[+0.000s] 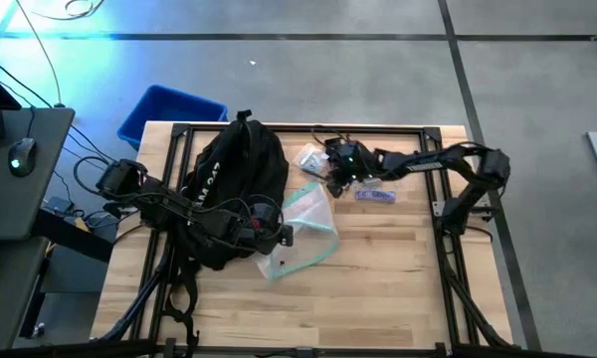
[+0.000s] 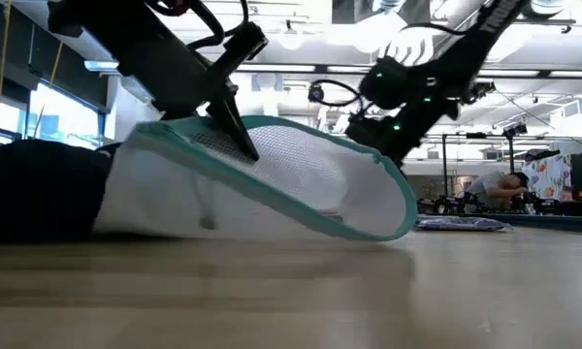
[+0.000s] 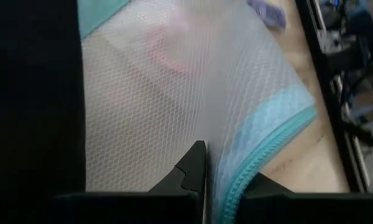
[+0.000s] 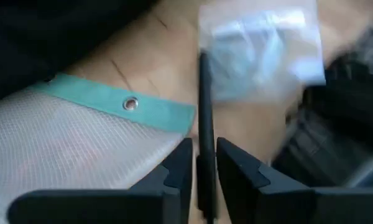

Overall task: Unpack backpack
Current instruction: Remove the black pen from the zip bag, then remove the charger adapter from the zip bag

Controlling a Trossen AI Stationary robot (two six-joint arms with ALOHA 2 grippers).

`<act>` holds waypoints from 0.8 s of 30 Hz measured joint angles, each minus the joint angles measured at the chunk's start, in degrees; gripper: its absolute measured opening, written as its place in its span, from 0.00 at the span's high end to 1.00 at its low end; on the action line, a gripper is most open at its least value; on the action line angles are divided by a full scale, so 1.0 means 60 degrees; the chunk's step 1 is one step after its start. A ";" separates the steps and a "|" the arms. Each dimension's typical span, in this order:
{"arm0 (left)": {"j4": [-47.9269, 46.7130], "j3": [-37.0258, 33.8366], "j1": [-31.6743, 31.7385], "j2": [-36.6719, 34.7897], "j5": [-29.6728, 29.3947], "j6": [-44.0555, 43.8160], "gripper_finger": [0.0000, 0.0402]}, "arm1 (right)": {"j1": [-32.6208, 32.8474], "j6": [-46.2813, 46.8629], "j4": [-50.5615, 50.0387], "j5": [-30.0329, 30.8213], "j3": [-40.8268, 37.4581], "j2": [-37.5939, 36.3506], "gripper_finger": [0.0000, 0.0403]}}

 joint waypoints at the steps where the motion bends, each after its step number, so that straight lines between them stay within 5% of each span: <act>1: 0.0011 0.0000 0.0021 0.0000 -0.0137 -0.0116 1.00 | -0.0067 -0.0314 -0.0174 -0.0046 0.0297 0.0073 0.80; 8: -0.0234 0.0189 0.0041 0.0000 -0.0772 -0.0612 1.00 | -0.0522 -0.1994 -0.2278 -0.0262 0.2469 0.0099 0.55; 14: -0.0302 0.0204 0.0124 0.0000 -0.0869 -0.0619 1.00 | -0.0166 -0.3067 -0.3864 -0.3464 0.3146 -0.0193 0.43; 19: -0.0458 0.0208 0.0306 0.0000 -0.0602 -0.0532 1.00 | 0.1347 -0.3657 -0.5021 -0.4218 0.3142 -0.1073 0.44; 24: -0.0427 0.0208 0.0482 0.0007 -0.0018 0.0495 1.00 | 0.3583 -0.2713 -0.4866 -0.3687 0.3142 -0.1760 0.46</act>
